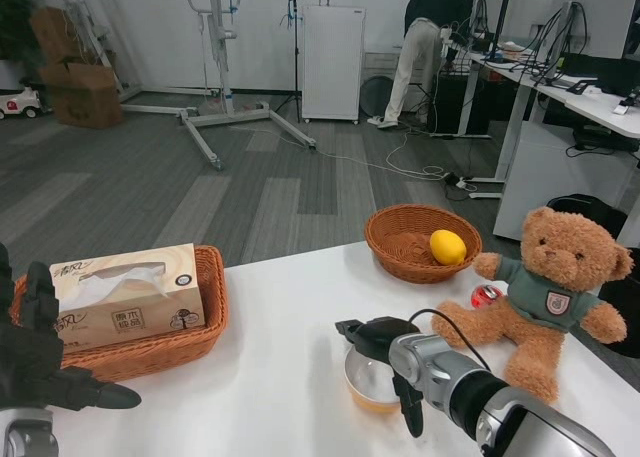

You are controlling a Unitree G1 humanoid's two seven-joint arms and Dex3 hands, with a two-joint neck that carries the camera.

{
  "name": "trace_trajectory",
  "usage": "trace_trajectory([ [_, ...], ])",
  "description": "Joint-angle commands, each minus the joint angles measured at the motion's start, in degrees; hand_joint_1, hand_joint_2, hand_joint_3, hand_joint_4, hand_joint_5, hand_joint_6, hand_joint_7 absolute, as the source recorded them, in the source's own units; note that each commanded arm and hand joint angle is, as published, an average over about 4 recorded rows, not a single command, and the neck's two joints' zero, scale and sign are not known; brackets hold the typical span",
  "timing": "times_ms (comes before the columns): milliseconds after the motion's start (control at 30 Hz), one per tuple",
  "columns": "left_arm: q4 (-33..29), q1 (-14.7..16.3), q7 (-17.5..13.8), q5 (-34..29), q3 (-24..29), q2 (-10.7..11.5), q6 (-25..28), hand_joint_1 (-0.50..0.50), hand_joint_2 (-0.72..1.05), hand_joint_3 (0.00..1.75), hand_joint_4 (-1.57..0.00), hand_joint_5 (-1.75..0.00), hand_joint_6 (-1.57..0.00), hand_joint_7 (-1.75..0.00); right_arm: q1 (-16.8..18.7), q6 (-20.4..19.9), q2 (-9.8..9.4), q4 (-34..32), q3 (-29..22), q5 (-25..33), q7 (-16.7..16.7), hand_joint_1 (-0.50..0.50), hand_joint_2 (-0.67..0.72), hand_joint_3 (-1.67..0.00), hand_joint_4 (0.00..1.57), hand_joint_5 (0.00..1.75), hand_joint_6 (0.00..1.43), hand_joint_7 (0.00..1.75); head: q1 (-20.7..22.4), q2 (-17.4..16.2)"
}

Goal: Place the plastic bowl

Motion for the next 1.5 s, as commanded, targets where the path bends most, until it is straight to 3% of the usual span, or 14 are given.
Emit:
trace_trajectory([
  [33,0.56,-0.83,-0.03,-0.31,0.33,0.33,-0.21,-0.50,-0.72,0.09,0.00,0.00,0.00,0.00,3.03,-0.08,-0.89,-7.95,-3.96,-1.00,0.26,-0.29,0.33,-0.08,0.00,0.00,0.00,0.00,-0.35,-0.03],
  [433,0.56,-0.92,-0.03,-0.31,0.68,0.33,-0.21,-0.50,-0.72,0.09,0.00,0.00,0.00,0.00,8.04,3.39,-1.51,-30.28,-14.22,-3.35,2.20,-0.25,0.28,-0.08,0.00,0.00,0.00,0.00,0.09,0.57],
  [500,0.56,-0.92,-0.03,-0.31,0.70,0.33,-0.21,-0.50,-0.72,0.09,0.00,0.00,0.00,0.00,8.70,3.59,-1.18,-32.59,-16.88,-0.80,2.33,-0.25,0.28,-0.08,0.00,0.00,0.00,0.00,-0.01,0.55],
  [800,0.56,-0.92,-0.03,-0.31,0.62,0.57,-0.21,-0.50,-0.72,0.09,0.00,0.00,0.00,0.00,11.05,1.65,0.71,-35.13,-27.45,20.49,1.54,-0.25,0.28,-0.08,0.00,0.00,0.00,0.00,-0.43,0.56],
  [867,0.56,-0.92,-0.03,-0.31,0.57,0.63,-0.21,-0.50,-0.72,0.09,0.00,0.00,0.00,0.00,11.18,-0.26,1.04,-34.63,-28.57,24.78,0.37,-0.25,0.28,-0.08,0.00,0.00,0.00,0.00,-0.51,0.67],
  [1000,0.56,-0.96,-0.03,-0.31,0.48,0.90,-0.21,-0.50,-0.72,0.09,0.00,0.00,0.00,0.00,11.40,-12.92,1.70,-28.30,-29.05,41.34,-5.30,-0.25,0.28,-0.08,0.00,0.00,0.00,0.00,-0.53,0.69],
  [1067,0.56,-1.05,-0.03,-0.31,0.44,0.99,-0.21,-0.50,-0.72,0.09,0.00,0.00,0.00,0.00,11.40,-19.11,1.70,-24.96,-28.22,45.91,-7.63,-0.25,0.30,-0.08,0.00,0.00,0.00,0.00,-0.72,0.86],
  [1333,0.56,-1.18,-0.03,-0.31,0.53,1.14,-0.21,-0.50,-0.72,0.07,0.00,0.00,0.00,0.00,10.83,-33.81,1.70,-18.61,-25.47,50.75,-18.30,-0.29,0.46,-0.08,0.00,0.00,0.00,0.00,-0.80,2.12],
  [1500,0.56,-1.27,-0.03,-0.31,0.57,1.34,-0.21,-0.50,-0.72,0.04,0.00,0.00,0.00,0.00,10.17,-35.55,1.70,-18.02,-23.21,52.68,-19.71,-0.29,0.47,-0.08,0.00,0.00,0.00,0.00,-0.34,3.14],
])
